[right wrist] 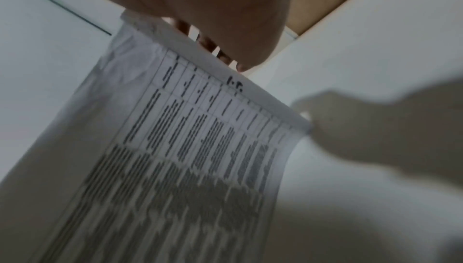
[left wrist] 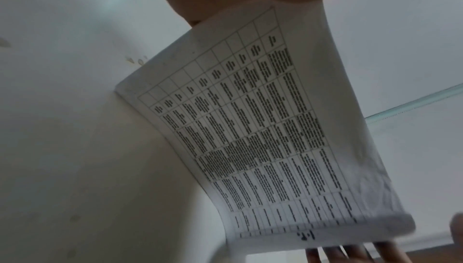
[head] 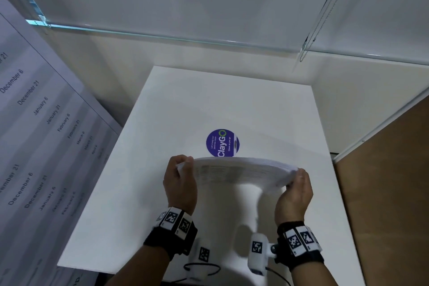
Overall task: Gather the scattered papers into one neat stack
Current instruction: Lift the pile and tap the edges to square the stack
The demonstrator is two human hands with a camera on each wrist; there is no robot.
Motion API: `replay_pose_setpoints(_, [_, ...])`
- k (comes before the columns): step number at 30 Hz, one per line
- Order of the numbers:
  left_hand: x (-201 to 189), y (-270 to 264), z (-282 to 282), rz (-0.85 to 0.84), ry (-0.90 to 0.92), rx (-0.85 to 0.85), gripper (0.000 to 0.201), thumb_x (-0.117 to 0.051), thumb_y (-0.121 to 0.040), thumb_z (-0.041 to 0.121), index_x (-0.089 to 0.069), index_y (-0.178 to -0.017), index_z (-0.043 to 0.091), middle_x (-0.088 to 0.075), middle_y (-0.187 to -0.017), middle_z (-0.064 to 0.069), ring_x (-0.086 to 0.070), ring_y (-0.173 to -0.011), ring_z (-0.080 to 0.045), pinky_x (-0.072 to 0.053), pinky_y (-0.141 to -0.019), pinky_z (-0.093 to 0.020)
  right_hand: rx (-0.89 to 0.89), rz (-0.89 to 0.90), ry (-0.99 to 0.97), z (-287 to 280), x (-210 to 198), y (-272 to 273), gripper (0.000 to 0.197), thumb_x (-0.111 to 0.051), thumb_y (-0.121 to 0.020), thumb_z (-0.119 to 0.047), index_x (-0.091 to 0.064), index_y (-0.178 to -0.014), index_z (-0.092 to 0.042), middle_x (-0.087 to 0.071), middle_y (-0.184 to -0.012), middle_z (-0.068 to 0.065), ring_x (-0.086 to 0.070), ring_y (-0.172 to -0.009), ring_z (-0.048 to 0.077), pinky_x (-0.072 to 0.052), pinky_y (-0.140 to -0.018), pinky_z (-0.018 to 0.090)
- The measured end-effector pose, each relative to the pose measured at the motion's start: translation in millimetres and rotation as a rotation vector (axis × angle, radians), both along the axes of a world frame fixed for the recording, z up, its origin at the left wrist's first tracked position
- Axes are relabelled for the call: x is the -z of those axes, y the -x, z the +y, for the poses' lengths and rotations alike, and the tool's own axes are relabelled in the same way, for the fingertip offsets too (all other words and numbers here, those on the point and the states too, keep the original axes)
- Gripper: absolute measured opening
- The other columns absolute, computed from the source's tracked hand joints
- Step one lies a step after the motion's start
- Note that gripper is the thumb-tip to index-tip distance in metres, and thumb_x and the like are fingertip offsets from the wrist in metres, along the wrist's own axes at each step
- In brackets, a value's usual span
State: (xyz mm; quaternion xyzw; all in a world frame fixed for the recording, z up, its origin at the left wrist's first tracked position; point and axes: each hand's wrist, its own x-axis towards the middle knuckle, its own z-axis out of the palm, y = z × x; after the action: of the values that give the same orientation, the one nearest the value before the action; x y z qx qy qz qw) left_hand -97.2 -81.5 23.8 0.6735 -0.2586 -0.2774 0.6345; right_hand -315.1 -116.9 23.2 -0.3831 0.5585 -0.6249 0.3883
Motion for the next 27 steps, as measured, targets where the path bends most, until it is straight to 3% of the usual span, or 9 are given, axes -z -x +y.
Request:
replay_pose_setpoints(3, [2, 3, 1, -0.001, -0.016, 0.022, 0.034, -0.053, -0.081, 0.051, -0.059, -0.078, 0.018, -0.06, -0.074, 0.002, -0.055, -0.072, -0.019, -0.046, -0.065, -0.038, -0.058, 0.035, 0.018, 4, 1, -6, 0.031, -0.053, -0.087, -0.051, -0.059, -0.087, -0.02, -0.061, -0.078, -0.015, -0.055, -0.076, 0.006, -0.045, -0.075, 0.023])
replay_pose_setpoints(7, [3, 3, 1, 0.006, -0.022, -0.001, 0.038, -0.054, -0.08, 0.053, -0.058, -0.078, 0.016, -0.059, -0.072, 0.002, -0.054, -0.071, -0.018, -0.046, -0.065, -0.038, -0.056, 0.046, 0.025, 3, 3, -7, 0.029, -0.051, -0.087, -0.047, -0.059, -0.095, -0.021, -0.06, -0.085, -0.011, -0.055, -0.081, 0.006, -0.045, -0.08, 0.028])
replay_pose_setpoints(9, [2, 2, 0, -0.01, -0.026, 0.021, 0.04, -0.054, -0.079, 0.054, -0.058, -0.077, 0.014, -0.059, -0.071, 0.001, -0.055, -0.07, -0.019, -0.047, -0.063, -0.038, -0.074, 0.065, 0.033, 1, 3, -7, 0.037, -0.052, -0.085, -0.047, -0.058, -0.1, -0.014, -0.058, -0.086, -0.009, -0.054, -0.08, 0.005, -0.045, -0.08, 0.027])
replay_pose_setpoints(11, [3, 2, 1, -0.016, -0.034, 0.037, 0.039, -0.053, -0.08, 0.053, -0.058, -0.073, 0.015, -0.058, -0.068, 0.004, -0.055, -0.068, -0.019, -0.047, -0.061, -0.038, -0.078, 0.047, 0.035, -3, 0, -8, 0.042, -0.053, -0.085, -0.047, -0.055, -0.102, -0.009, -0.057, -0.087, -0.008, -0.055, -0.081, 0.003, -0.045, -0.081, 0.025])
replay_pose_setpoints(14, [0, 0, -1, -0.019, -0.04, 0.063, 0.038, -0.051, -0.082, 0.053, -0.051, -0.062, 0.021, -0.051, -0.056, 0.012, -0.051, -0.063, -0.016, -0.042, -0.058, -0.035, -0.104, 0.059, 0.013, -9, -2, -11, 0.042, -0.055, -0.085, -0.048, -0.056, -0.106, -0.012, -0.062, -0.094, -0.007, -0.06, -0.087, 0.004, -0.048, -0.083, 0.023])
replay_pose_setpoints(17, [-3, -1, -3, -0.03, -0.043, 0.084, 0.041, -0.048, -0.08, 0.054, -0.045, -0.059, 0.018, -0.047, -0.051, 0.013, -0.045, -0.056, -0.007, -0.039, -0.055, -0.027, -0.048, 0.032, -0.022, -14, -5, -13, 0.041, -0.053, -0.085, -0.053, -0.053, -0.087, -0.012, -0.054, -0.08, -0.009, -0.054, -0.072, -0.001, -0.045, -0.07, 0.014])
replay_pose_setpoints(20, [-2, -2, -5, -0.011, -0.054, 0.089, 0.043, -0.05, -0.079, 0.053, -0.041, -0.057, 0.017, -0.044, -0.05, 0.012, -0.042, -0.052, -0.004, -0.037, -0.056, -0.027, 0.008, 0.015, -0.069, -16, -7, -14, 0.042, -0.053, -0.097, -0.043, -0.042, -0.068, -0.013, -0.042, -0.062, -0.016, -0.041, -0.059, 0.001, -0.037, -0.059, 0.017])
replay_pose_setpoints(23, [-3, -2, -8, -0.015, -0.05, 0.068, 0.051, -0.052, -0.078, 0.053, -0.04, -0.056, 0.009, -0.04, -0.052, 0.009, -0.039, -0.055, -0.01, -0.034, -0.057, -0.029, 0.027, 0.022, -0.099, -18, -9, -17, 0.041, -0.052, -0.101, -0.03, -0.039, -0.064, -0.018, -0.038, -0.056, -0.015, -0.038, -0.055, 0.001, -0.034, -0.06, 0.024])
replay_pose_setpoints(27, [-13, -3, -7, -0.023, -0.012, 0.074, 0.054, -0.055, -0.078, 0.051, -0.041, -0.056, 0.004, -0.04, -0.053, 0.005, -0.038, -0.055, -0.01, -0.032, -0.057, -0.029, 0.016, 0.028, -0.091, -17, -18, -18, 0.043, -0.053, -0.096, -0.034, -0.034, -0.058, -0.028, -0.032, -0.057, -0.016, -0.032, -0.058, 0.007, -0.029, -0.06, 0.029])
